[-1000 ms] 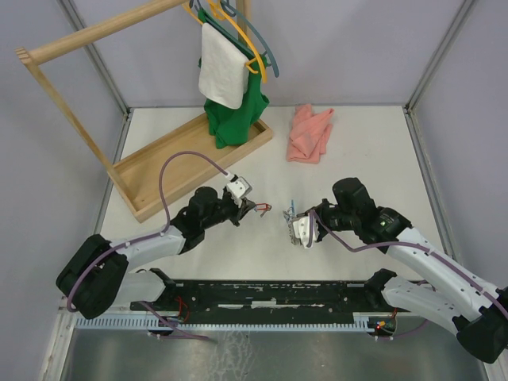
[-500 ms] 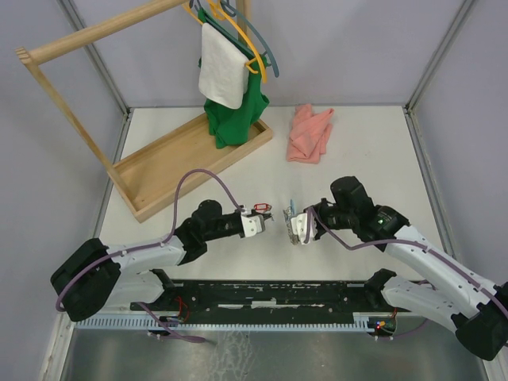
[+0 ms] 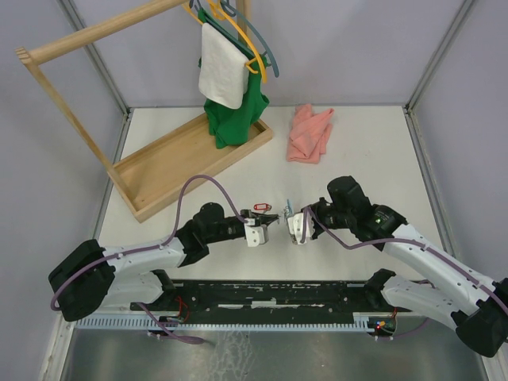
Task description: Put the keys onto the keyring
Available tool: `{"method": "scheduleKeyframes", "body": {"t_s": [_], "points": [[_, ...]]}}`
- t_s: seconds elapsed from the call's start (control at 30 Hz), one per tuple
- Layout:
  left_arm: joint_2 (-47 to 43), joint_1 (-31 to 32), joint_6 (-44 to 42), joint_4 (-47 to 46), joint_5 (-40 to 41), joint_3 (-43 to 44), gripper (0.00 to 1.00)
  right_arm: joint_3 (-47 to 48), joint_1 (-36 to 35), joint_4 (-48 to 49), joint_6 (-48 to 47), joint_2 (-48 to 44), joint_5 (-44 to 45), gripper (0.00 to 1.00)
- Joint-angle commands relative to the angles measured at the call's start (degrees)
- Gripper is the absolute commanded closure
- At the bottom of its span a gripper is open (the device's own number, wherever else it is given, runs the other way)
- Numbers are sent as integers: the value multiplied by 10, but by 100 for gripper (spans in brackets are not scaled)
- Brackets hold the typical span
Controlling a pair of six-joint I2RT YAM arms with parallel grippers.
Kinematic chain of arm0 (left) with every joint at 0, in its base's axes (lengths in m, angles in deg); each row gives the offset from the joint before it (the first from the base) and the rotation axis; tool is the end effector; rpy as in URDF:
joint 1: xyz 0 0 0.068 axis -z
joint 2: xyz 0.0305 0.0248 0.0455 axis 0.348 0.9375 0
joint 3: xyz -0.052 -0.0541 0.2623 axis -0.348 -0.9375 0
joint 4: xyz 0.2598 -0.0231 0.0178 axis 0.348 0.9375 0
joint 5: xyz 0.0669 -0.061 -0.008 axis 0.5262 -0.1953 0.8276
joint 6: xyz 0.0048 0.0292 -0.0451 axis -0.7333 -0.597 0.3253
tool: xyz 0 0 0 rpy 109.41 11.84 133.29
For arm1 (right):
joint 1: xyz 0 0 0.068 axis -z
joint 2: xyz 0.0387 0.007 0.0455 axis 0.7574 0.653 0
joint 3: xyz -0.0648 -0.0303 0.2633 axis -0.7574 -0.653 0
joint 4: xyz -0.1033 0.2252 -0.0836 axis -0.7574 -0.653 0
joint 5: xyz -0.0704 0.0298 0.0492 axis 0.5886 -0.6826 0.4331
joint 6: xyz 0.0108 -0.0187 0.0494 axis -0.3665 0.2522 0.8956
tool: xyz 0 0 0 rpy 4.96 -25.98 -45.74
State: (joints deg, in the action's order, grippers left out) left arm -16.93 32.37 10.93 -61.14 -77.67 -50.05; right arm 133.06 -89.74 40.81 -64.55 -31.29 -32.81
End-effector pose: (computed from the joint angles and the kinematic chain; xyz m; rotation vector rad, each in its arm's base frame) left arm 0.1351 -0.2007 0.2218 1.3999 0.9596 -0.5354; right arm 0.1422 0.1422 0.2778 -1.8425 1.1833 0.3132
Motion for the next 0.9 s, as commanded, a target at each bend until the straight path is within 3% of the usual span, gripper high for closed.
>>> {"method": "scheduleKeyframes", "body": {"t_s": [0.0, 0.87], "points": [[-13, 10, -24, -42, -10, 24, 97, 20, -4, 14, 13, 5, 15, 99], [18, 30, -20, -21, 9, 55, 97, 13, -13, 41, 32, 3, 32, 99]]}}
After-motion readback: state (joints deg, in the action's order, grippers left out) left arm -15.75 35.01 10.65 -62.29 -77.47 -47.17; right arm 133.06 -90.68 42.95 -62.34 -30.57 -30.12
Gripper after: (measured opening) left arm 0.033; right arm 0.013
